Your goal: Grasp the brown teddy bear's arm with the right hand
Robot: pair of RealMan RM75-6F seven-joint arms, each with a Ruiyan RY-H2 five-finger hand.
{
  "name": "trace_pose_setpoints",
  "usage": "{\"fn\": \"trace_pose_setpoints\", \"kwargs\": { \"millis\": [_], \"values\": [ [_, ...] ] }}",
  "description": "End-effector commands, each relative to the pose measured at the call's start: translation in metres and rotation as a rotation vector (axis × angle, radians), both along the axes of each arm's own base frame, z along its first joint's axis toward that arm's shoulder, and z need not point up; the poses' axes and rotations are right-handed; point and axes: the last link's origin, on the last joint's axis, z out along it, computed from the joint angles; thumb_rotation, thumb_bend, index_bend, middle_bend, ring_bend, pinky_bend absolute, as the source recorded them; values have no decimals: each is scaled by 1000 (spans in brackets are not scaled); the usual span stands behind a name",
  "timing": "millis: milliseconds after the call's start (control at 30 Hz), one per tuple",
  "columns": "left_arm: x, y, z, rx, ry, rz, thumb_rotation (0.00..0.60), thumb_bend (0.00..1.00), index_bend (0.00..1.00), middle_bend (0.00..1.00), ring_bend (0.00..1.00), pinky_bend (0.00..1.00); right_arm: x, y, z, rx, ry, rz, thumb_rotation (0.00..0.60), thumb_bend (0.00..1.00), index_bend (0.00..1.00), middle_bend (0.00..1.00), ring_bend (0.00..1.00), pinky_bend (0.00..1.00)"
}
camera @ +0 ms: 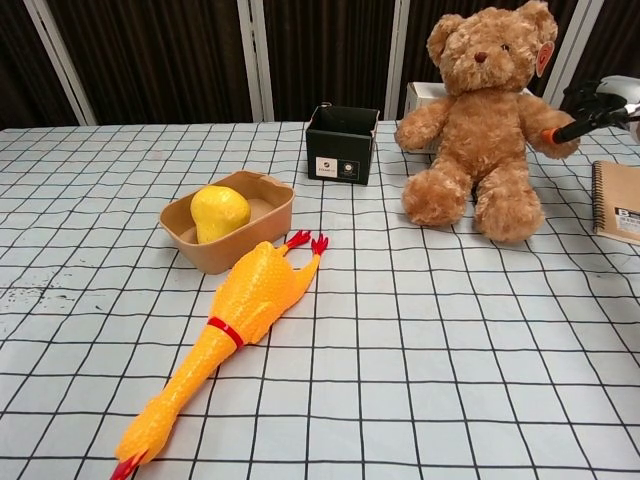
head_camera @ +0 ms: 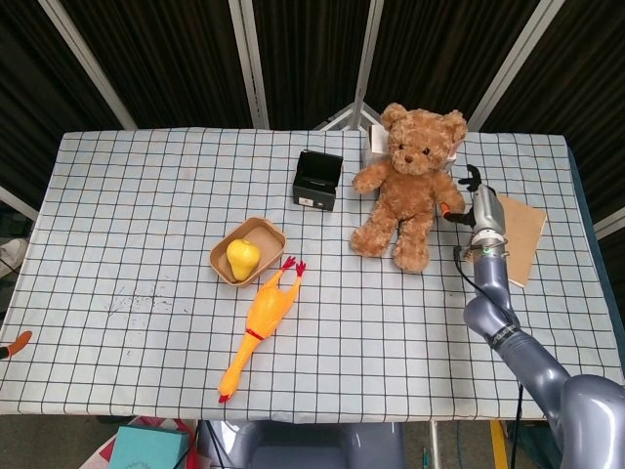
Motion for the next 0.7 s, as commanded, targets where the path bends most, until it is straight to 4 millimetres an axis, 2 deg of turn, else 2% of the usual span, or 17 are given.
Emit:
{"fn": "trace_pose_setpoints", "kwargs": {
  "millis": [33,200,400,467,567,600,700],
  "values": [
    [0,0,1,1,-1,-1,600,269,243,0,0,135,-5,4,5,5,-3,0,600,363,0,204,169,0],
    [0,0,1,-6,-5,-4,600,269,243,0,0,135,-20,21,20,9,26,6,600,362,0,204,164,0],
    [1,-3,2,-12,-20,-18,600,269,244,0,0,135,-57,64,51,9,148,-5,600,361,0,203,160,0],
    [1,-5,3,-9,-27,-21,600,269,244,0,0,135,-61,86,62,-5,208,32,600,361,5,203,160,0],
    [2,-8,5,-7,-38,-28,600,269,244,0,0,135,-59,125,73,-2,315,134,600,361,114,203,160,0],
    [2,-9,6,-6,-42,-32,600,269,244,0,0,135,-57,147,77,13,374,184,600,361,138,203,159,0],
    [3,-12,7,-7,-47,-44,600,269,246,0,0,135,-56,192,81,80,522,276,600,362,195,203,145,0]
  ]
}}
